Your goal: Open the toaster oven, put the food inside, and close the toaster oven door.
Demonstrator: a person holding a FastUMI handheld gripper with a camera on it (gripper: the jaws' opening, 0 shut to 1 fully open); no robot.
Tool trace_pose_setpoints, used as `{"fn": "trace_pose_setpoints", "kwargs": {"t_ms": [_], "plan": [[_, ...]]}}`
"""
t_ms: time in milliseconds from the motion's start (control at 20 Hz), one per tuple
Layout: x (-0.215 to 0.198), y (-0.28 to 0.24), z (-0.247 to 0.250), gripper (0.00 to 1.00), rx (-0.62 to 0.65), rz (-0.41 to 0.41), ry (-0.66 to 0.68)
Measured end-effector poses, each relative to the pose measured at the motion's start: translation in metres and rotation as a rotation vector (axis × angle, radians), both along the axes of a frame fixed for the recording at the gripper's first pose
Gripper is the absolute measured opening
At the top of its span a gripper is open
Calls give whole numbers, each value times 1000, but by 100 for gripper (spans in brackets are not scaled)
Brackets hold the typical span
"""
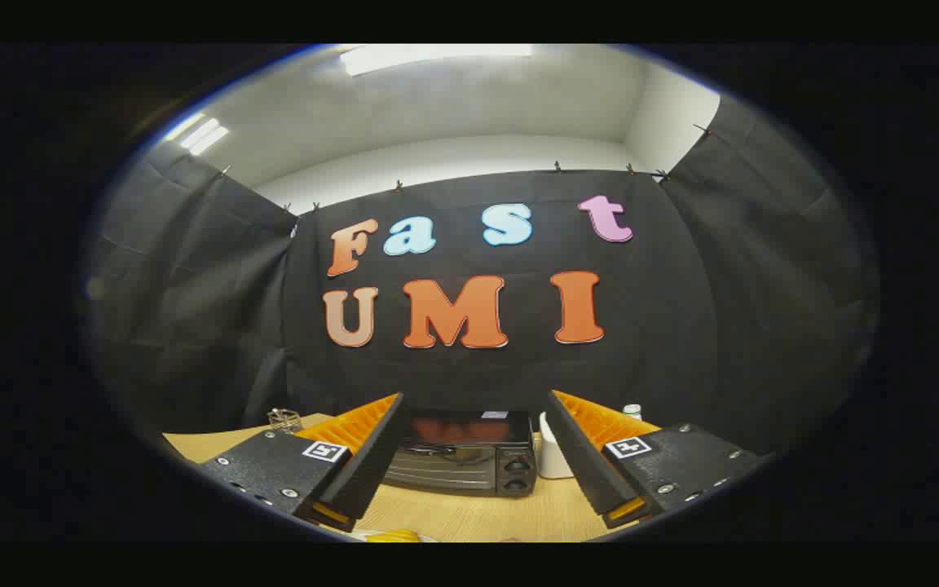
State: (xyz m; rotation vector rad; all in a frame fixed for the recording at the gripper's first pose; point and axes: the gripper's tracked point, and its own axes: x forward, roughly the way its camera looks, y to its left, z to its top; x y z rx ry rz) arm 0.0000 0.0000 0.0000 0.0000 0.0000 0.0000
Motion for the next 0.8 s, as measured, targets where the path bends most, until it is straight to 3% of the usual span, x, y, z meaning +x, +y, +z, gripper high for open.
{"fn": "trace_pose_setpoints", "kwargs": {"t_ms": [800], "plan": [[5,9,-18,99,19,12,46]]}}
